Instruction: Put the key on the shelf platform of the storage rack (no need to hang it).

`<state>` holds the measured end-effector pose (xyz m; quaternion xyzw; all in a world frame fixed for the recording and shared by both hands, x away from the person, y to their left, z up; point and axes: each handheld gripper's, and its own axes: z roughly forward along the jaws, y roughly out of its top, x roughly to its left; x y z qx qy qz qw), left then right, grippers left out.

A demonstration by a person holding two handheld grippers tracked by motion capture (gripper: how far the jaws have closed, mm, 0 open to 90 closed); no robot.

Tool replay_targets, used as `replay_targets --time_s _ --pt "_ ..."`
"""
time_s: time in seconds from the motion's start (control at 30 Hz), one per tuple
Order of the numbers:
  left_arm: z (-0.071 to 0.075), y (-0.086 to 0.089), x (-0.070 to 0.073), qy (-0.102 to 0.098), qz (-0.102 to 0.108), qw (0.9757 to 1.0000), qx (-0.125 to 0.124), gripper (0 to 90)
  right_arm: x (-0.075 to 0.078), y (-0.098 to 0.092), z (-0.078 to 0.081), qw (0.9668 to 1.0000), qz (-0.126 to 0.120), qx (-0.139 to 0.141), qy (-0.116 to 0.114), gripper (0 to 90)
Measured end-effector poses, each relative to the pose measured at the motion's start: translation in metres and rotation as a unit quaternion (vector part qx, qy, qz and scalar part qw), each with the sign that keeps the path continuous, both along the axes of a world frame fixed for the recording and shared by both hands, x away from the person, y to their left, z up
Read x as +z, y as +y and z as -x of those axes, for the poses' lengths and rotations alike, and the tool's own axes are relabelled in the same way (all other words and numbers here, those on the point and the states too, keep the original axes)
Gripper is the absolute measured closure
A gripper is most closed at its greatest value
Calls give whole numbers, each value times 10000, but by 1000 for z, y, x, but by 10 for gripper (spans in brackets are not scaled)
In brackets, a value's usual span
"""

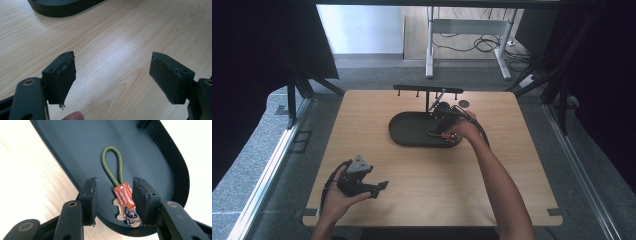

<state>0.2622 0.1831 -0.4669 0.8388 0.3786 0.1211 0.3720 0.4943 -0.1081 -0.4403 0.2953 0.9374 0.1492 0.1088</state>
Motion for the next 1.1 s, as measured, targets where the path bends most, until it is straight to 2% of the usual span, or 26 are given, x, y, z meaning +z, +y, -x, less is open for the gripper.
replay_targets --time_s 0.23,0.47,0.63,0.83,0.9,1.1 --pt "0 0 0 6 -17 10000 5 216 9 -7 9 9998 -185 -22 -34 539" --pt "0 -2 0 -1 -32 10000 -15 216 15 -22 25 9993 -358 -38 -80 531" --pt "1 -3 0 -6 -57 10000 -9 216 18 -37 42 9985 -499 -154 -143 531" --pt "1 -2 1 -25 -60 10000 37 216 19 -58 62 9971 -730 -160 -149 521" --pt "1 -2 1 -25 -79 10000 32 216 18 -66 70 9959 -862 -206 -159 521" --pt "2 -4 2 -50 -106 9999 27 216 10 -89 92 9939 -1049 -229 -240 511"
